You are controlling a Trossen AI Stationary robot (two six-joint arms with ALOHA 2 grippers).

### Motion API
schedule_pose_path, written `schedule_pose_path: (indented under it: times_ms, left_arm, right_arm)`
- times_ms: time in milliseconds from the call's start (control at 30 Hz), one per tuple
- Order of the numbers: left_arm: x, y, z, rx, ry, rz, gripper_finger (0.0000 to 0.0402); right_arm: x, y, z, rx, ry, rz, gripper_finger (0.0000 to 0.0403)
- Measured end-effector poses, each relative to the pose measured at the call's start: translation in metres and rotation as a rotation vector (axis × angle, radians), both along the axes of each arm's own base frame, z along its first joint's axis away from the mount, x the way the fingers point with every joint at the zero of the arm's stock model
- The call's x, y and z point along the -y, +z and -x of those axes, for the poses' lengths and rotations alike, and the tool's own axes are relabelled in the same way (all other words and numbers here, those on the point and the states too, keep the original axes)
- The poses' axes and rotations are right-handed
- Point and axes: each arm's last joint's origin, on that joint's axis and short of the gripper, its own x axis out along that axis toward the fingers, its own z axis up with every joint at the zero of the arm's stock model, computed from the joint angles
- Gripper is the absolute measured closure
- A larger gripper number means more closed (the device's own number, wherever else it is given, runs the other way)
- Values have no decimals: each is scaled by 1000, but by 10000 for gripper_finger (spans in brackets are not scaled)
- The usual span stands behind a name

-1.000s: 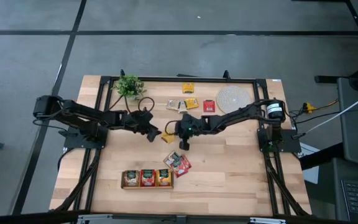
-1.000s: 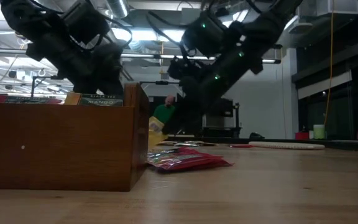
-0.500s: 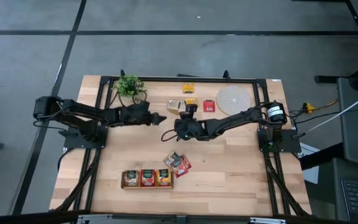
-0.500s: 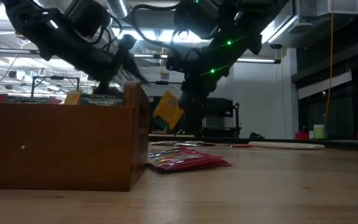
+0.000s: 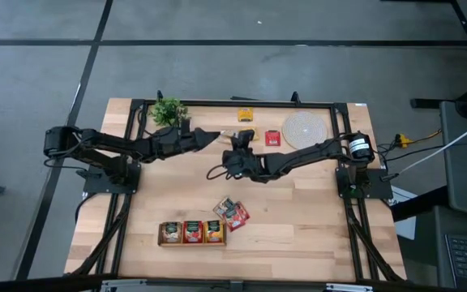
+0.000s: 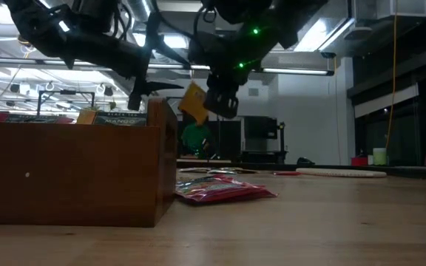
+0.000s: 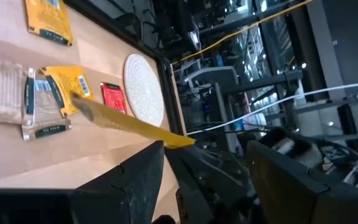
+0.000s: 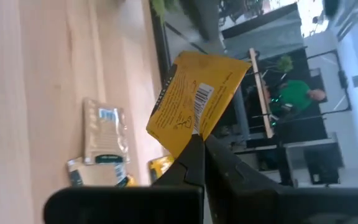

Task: Pick & Place Tea
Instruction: Put the yellow tea bag into the right section of the wooden organizer

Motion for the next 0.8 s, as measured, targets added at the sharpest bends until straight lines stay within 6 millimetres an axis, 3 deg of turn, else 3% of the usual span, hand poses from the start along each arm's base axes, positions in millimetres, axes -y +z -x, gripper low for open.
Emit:
schedule_pose_path:
  times_ms: [367, 800]
  left_arm:
    - [-2, -2, 1, -30, 62, -25, 178]
    - [-2, -1, 1, -53, 89, -74, 178]
  right_arm:
    - [0, 19, -9, -125, 57, 117, 401]
    - [-5, 25, -11, -150, 80, 175, 401]
